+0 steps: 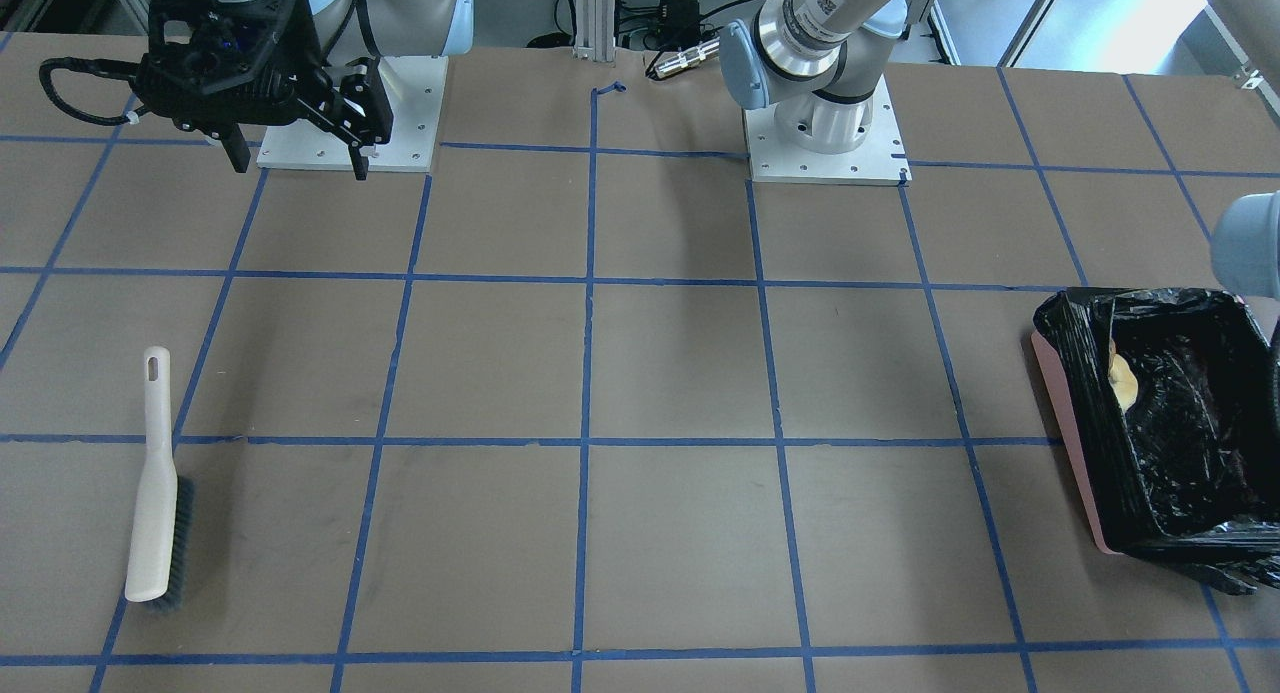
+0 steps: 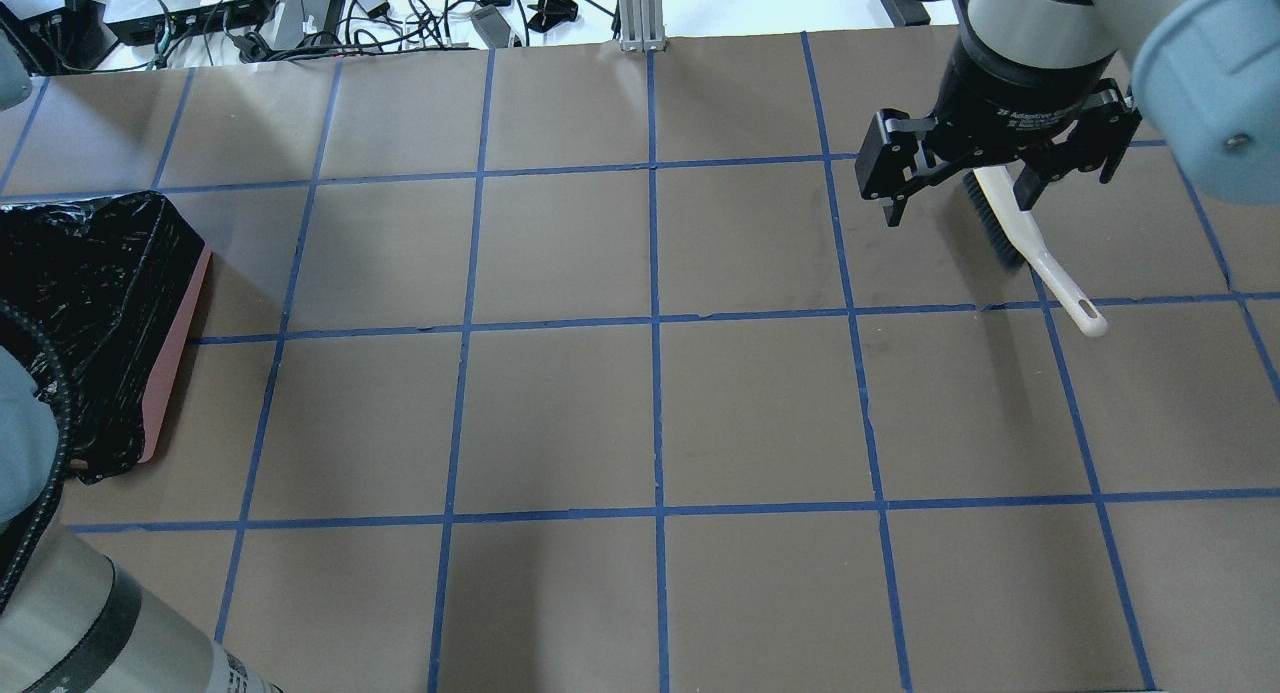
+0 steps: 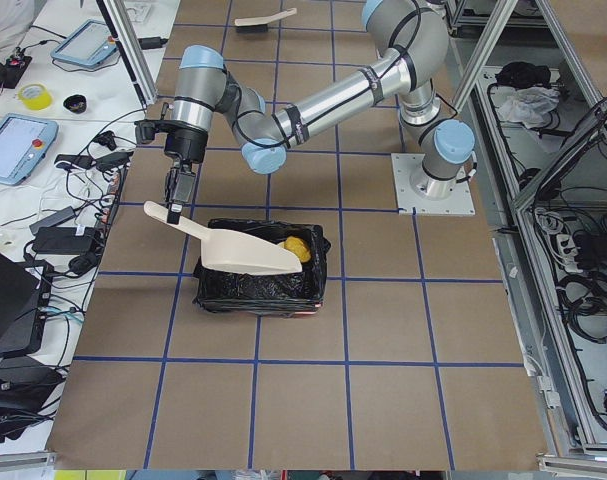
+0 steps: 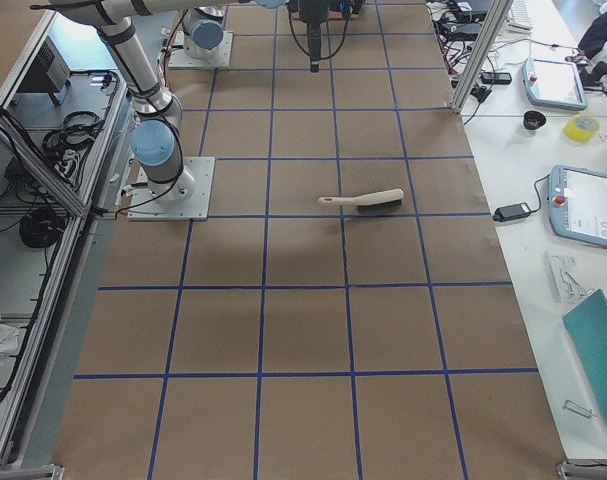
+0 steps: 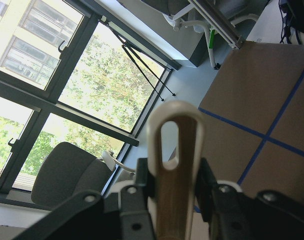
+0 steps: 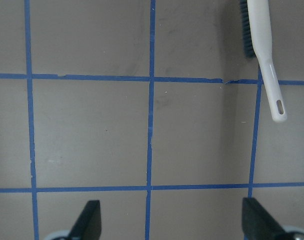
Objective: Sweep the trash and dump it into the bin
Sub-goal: 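Tilt the dustpan over the bin with the left gripper to dump contents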
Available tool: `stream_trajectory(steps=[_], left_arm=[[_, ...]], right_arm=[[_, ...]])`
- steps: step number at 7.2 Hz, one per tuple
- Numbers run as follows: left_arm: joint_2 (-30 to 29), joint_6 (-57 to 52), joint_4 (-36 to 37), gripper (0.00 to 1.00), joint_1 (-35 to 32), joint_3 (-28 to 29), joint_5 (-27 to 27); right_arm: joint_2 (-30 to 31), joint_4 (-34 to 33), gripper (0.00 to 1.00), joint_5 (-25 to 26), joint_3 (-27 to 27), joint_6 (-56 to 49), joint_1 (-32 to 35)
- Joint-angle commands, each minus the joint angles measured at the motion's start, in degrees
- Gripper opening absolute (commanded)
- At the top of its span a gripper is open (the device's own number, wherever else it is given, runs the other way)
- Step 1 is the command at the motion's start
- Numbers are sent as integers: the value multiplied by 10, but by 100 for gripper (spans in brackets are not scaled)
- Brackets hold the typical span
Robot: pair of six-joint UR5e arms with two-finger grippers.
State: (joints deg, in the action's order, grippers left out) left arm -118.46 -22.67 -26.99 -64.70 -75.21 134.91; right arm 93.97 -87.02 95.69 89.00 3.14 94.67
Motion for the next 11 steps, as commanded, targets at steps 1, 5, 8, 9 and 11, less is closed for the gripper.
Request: stream_trajectory(steps=[1,5,8,9,11], left_arm=[[3,-35,36,0,-4,-11,4],[-7,-204,191,0,-49,-27,4],[0,-241,357,0,-52,-120,-3],[2,-242,360,0,-65,-133,4],[-4,-248,383,0,-92,-143,7]], right_arm=[[1,-26,100,1,-1,-1,-1],[9,-49,100,21,-1,1,-2],[14,-54,100,20,0,2,-1],[14,-54,100,20,0,4,-2],[16,-62,100,21,0,5,-1]])
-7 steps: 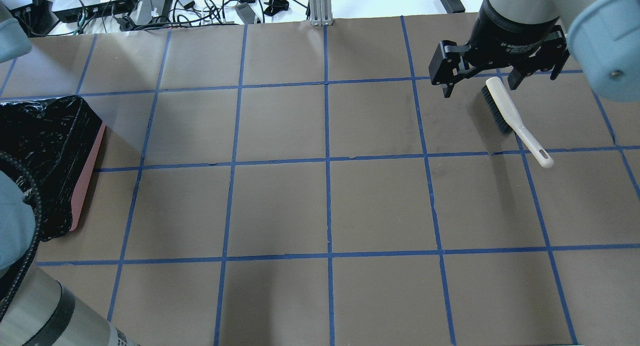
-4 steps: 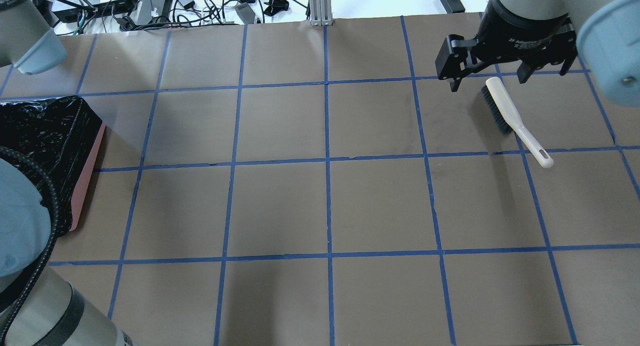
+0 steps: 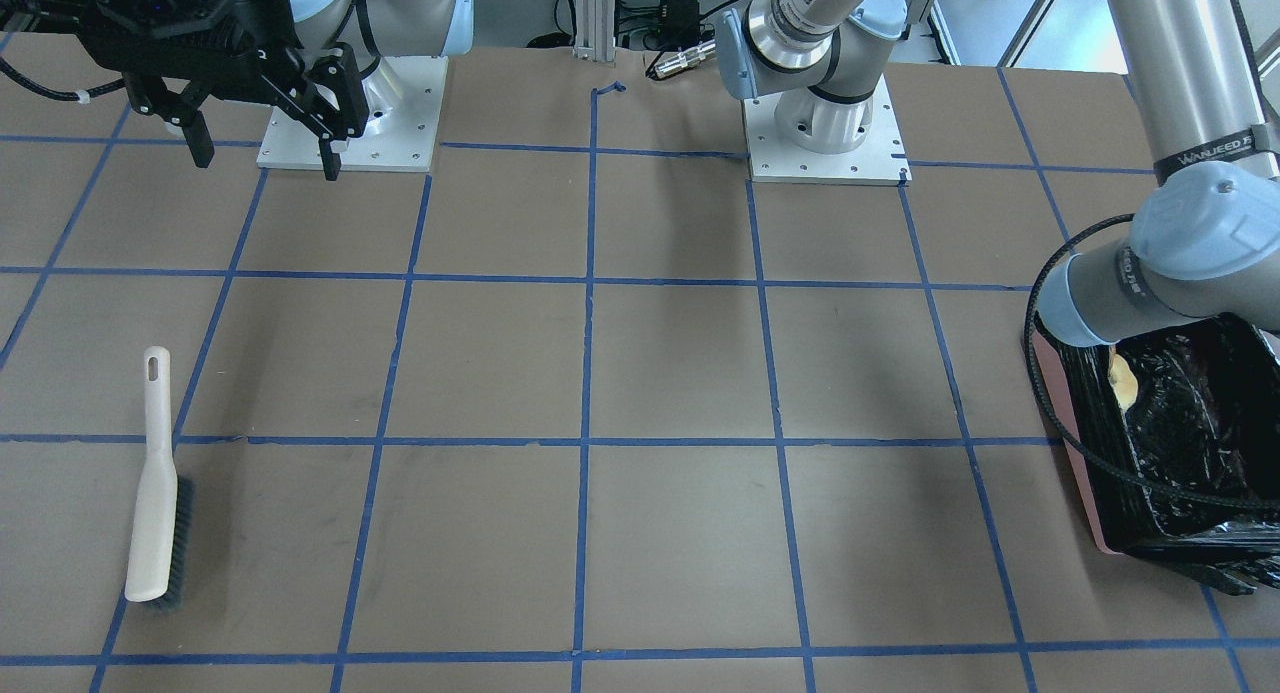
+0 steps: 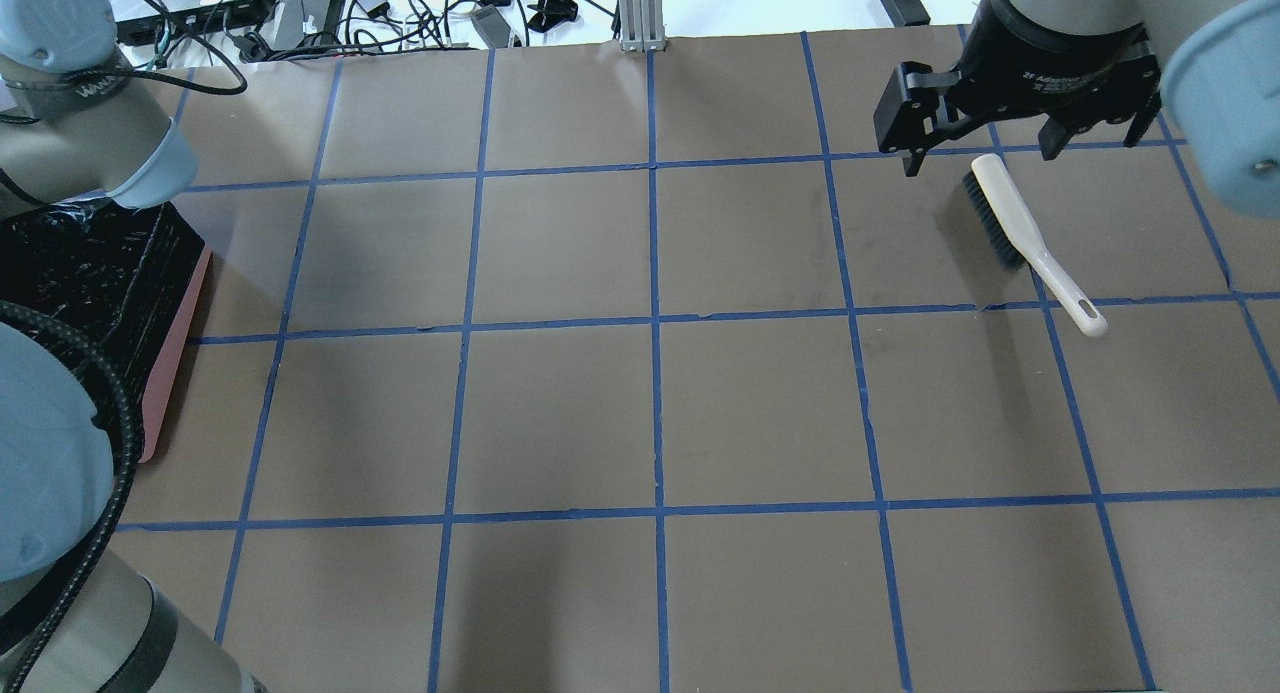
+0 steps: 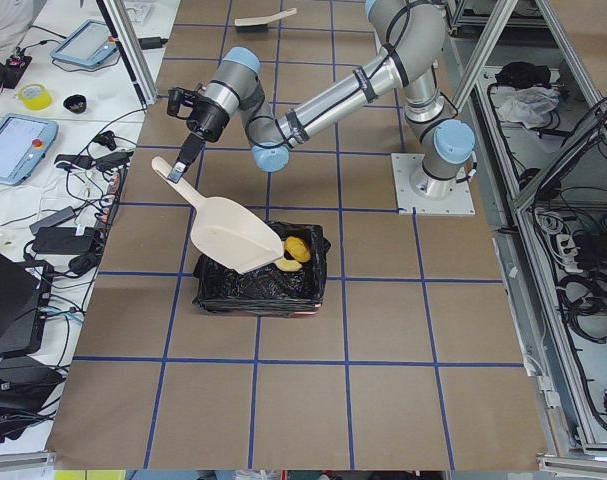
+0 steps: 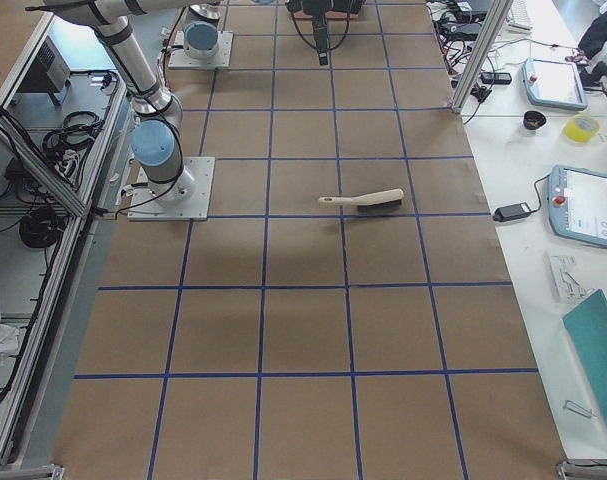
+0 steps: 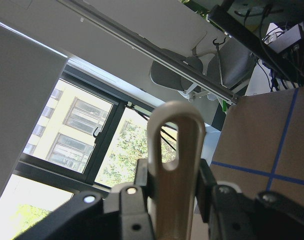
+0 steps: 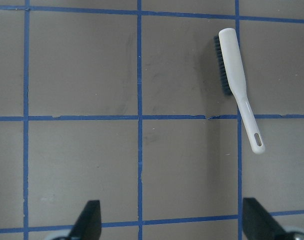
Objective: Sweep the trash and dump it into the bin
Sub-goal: 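Tilt the dustpan over the bin with the left gripper to dump contents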
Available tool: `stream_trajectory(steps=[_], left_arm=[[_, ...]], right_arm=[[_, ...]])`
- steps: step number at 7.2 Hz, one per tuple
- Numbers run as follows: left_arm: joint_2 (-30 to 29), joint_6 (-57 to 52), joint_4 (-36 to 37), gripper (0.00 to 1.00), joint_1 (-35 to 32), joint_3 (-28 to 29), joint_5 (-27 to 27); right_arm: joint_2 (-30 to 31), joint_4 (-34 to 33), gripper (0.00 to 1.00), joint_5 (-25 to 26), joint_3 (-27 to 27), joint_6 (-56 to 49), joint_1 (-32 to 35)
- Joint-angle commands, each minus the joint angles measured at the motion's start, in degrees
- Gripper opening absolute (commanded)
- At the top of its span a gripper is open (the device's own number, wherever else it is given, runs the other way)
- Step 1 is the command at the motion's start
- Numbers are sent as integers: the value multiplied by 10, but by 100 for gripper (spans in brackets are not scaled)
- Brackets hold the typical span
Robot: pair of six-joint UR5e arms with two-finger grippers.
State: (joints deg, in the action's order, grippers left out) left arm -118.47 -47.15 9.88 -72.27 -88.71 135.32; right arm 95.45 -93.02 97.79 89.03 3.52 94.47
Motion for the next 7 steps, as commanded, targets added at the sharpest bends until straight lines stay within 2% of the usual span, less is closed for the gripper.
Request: stream_trajectory(steps=[1,3,5,7], left_arm=[[-11,-1,32,0,-17,-19,6],[-12,-61,107,0,-17,-47,4],[-17,-150,227,0,-19,-55,2],[-20,-158,261,0,-28,-76,6]], right_arm=[[0,-2,100,0,1,1,1],[1,-3,100,0,0,1,0],[-1,-21,100,-1,0,1,1],[-2,-22,100,-1,0,0,0]])
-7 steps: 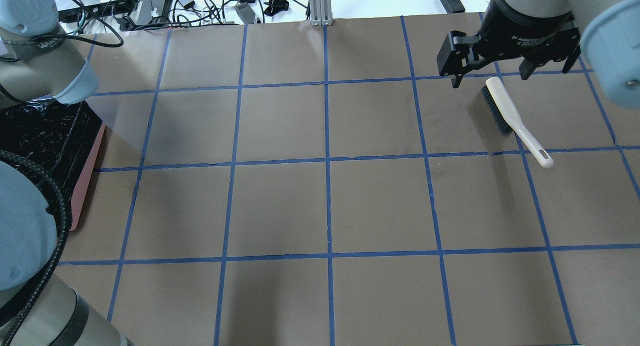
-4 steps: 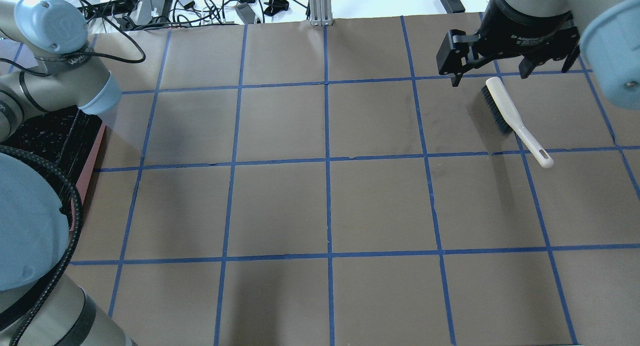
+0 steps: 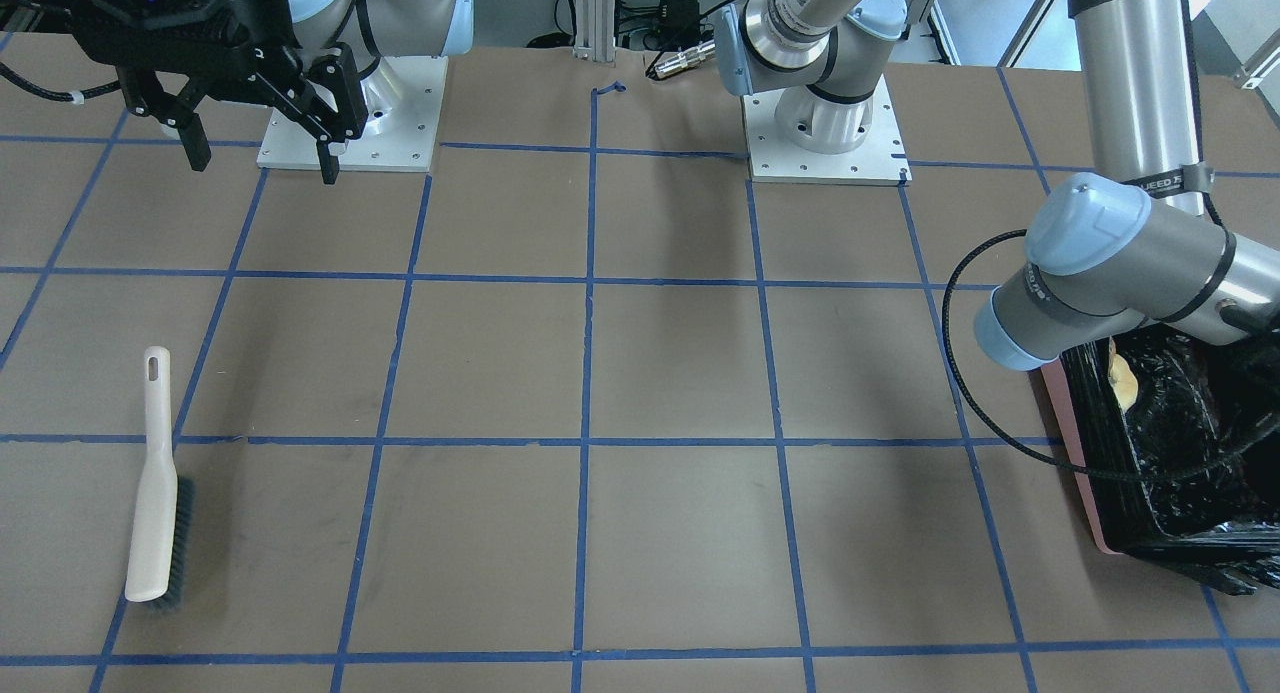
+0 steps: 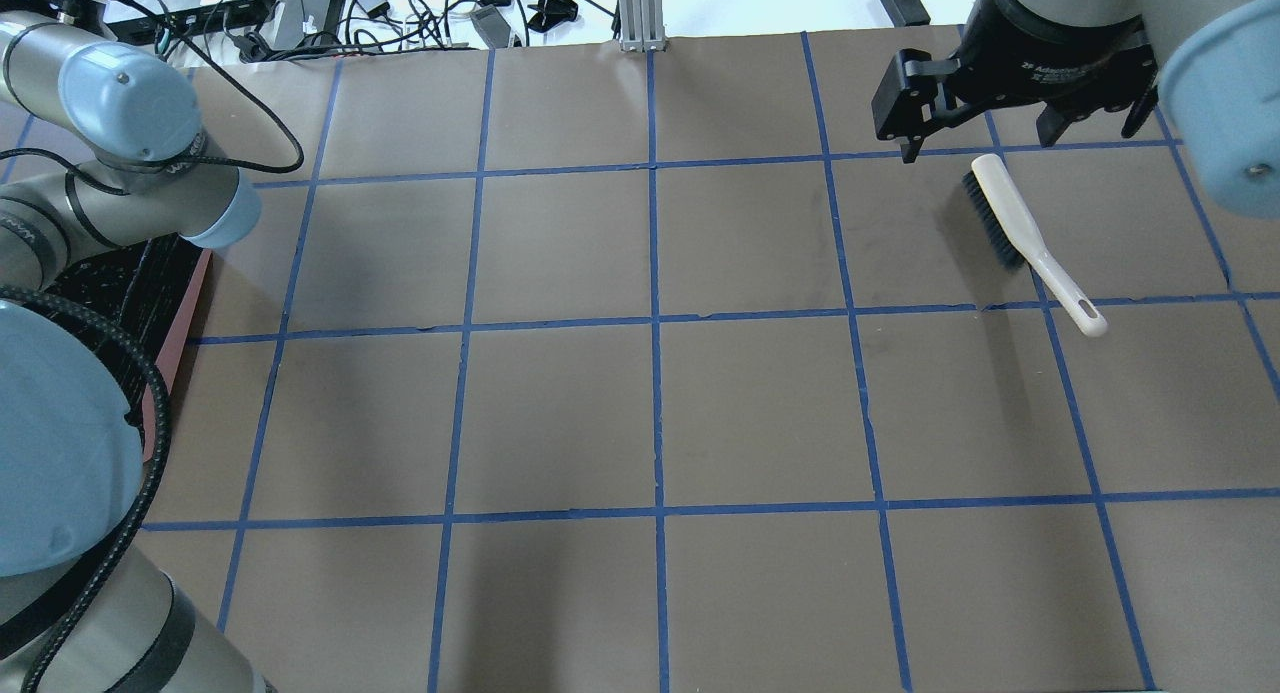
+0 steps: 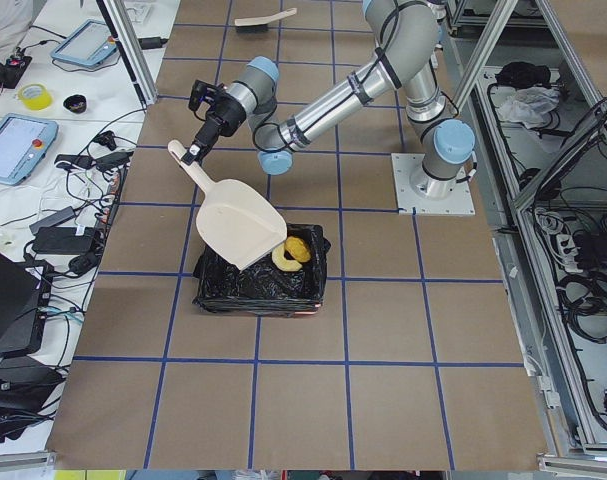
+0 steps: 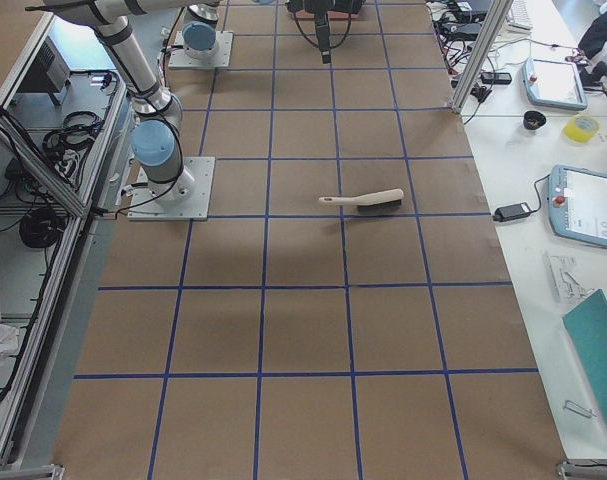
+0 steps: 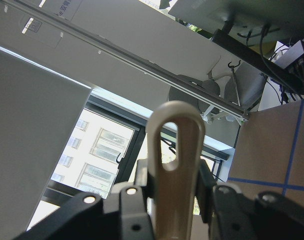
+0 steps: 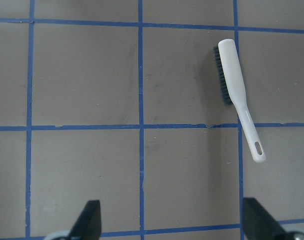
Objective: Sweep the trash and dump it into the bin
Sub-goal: 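Tilt the dustpan over the bin with the left gripper to dump contents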
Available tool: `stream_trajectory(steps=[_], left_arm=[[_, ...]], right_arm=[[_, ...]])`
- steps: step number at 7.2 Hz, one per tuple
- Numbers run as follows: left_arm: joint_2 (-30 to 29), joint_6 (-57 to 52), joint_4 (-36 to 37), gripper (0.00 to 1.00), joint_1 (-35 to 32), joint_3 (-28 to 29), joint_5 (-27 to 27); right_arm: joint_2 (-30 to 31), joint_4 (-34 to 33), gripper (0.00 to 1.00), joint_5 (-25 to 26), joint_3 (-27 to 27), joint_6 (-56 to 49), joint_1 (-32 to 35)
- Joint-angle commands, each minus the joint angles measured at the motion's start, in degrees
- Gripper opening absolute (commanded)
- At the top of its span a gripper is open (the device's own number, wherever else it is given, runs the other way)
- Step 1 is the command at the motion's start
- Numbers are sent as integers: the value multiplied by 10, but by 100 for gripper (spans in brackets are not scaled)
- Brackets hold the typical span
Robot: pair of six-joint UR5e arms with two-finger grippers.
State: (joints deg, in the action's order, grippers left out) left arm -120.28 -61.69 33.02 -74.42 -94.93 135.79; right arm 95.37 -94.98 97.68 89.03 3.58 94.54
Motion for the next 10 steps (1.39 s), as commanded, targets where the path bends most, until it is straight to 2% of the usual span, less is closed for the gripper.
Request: stream_trajectory(steps=[1,3,4,5,6,8,10], left_arm=[[-4,-19,38,0,-15,-30,1],[-6,-32,70,0,-29,-42,0],[-2,-18,76,0,-31,-41,-22],[7,-12,77,0,-26,-40,-103],[14,22,78,0,-19,-41,-119],[15,58,78,0,14,-48,-122],[22,61,64,0,9,-46,-113]], right_arm=[[-1,-4,100,1,0,-1,-1],[-1,-4,100,1,0,-1,-1],[-1,-3,100,1,0,-1,-1],[-1,-6,100,1,0,-1,-3],[-2,-6,100,1,1,-3,-3],[-4,-6,100,1,1,-5,-7],[-4,-7,100,-1,2,-2,-6]])
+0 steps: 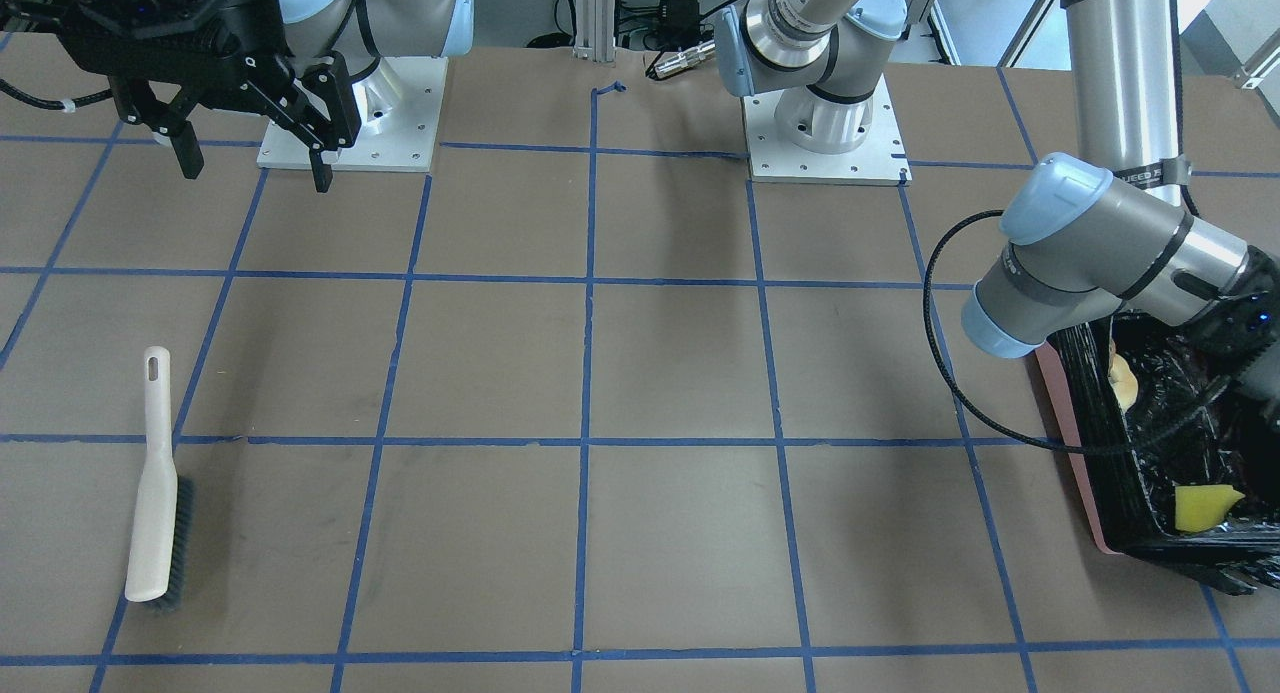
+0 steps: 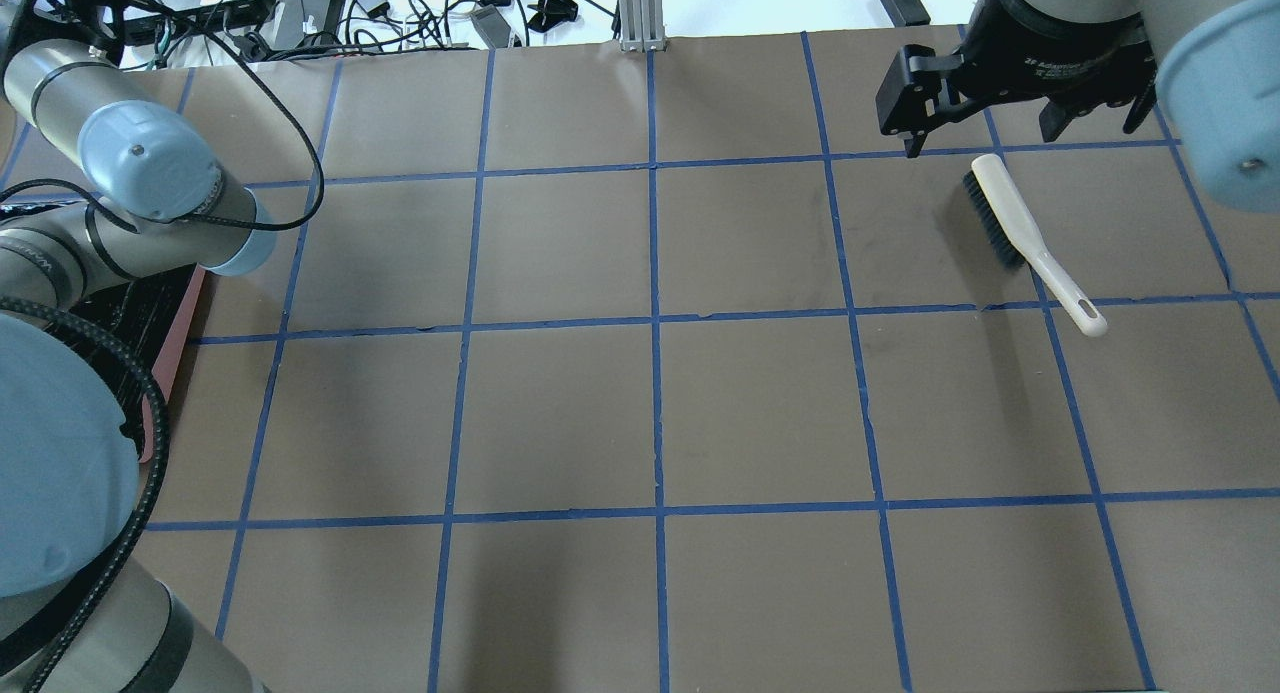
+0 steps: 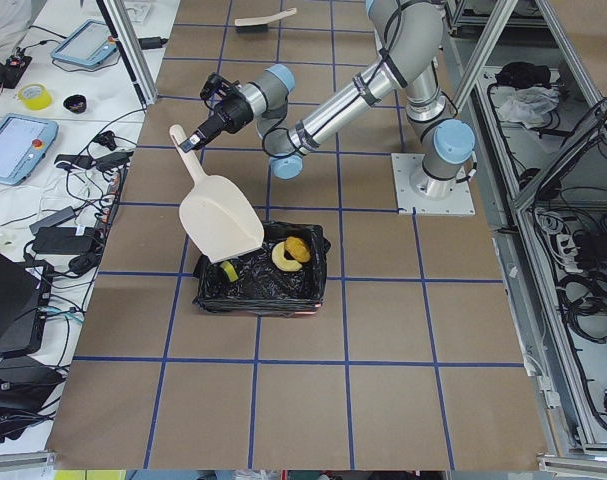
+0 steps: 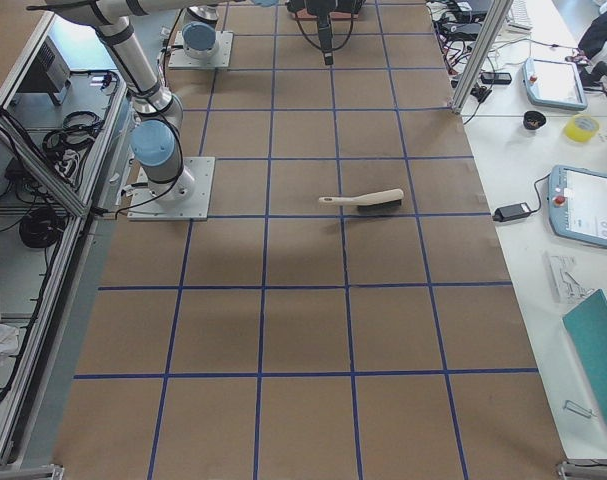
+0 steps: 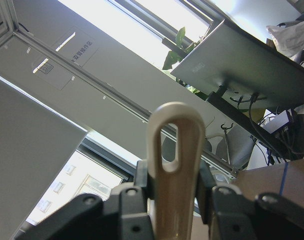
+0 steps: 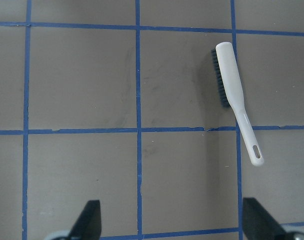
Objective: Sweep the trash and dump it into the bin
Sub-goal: 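Tilt the dustpan over the bin with the left gripper to dump contents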
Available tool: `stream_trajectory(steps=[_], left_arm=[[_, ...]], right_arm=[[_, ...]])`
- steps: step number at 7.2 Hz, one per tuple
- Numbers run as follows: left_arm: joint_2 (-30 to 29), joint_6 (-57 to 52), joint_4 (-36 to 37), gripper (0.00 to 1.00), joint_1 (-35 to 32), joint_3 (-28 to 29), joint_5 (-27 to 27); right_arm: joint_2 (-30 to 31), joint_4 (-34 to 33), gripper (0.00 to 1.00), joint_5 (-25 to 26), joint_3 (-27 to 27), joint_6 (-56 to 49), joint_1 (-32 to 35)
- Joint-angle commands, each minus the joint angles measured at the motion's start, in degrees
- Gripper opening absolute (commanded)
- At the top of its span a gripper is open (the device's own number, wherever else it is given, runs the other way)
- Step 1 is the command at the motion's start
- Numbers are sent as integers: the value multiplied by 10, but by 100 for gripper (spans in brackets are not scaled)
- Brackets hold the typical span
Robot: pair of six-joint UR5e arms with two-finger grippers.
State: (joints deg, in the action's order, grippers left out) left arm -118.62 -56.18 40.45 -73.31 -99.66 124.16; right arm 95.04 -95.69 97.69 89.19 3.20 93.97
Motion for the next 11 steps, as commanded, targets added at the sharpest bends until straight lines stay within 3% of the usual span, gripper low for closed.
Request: stream_trajectory(steps=[1,4,6,7,8,10,11], left_arm=[[17,65,-85,0,-7,11,4],[78,354,-425,0,-6,74,-14],[98,492,-698,0,-8,187,-40],[104,587,-807,0,-15,209,-41],[110,692,-877,0,-33,209,-48],[110,890,-992,0,-65,208,-88],[100,976,-1019,0,-66,206,-133]], right_arm=[[0,1,100,0,0,1,0],[0,-1,100,0,-1,2,1],[0,-2,100,0,0,2,0],[0,-2,100,-3,0,4,-2],[0,-9,100,-12,-2,2,-3],[-1,-15,100,-87,-2,4,-1],[0,-6,100,-84,4,5,0]])
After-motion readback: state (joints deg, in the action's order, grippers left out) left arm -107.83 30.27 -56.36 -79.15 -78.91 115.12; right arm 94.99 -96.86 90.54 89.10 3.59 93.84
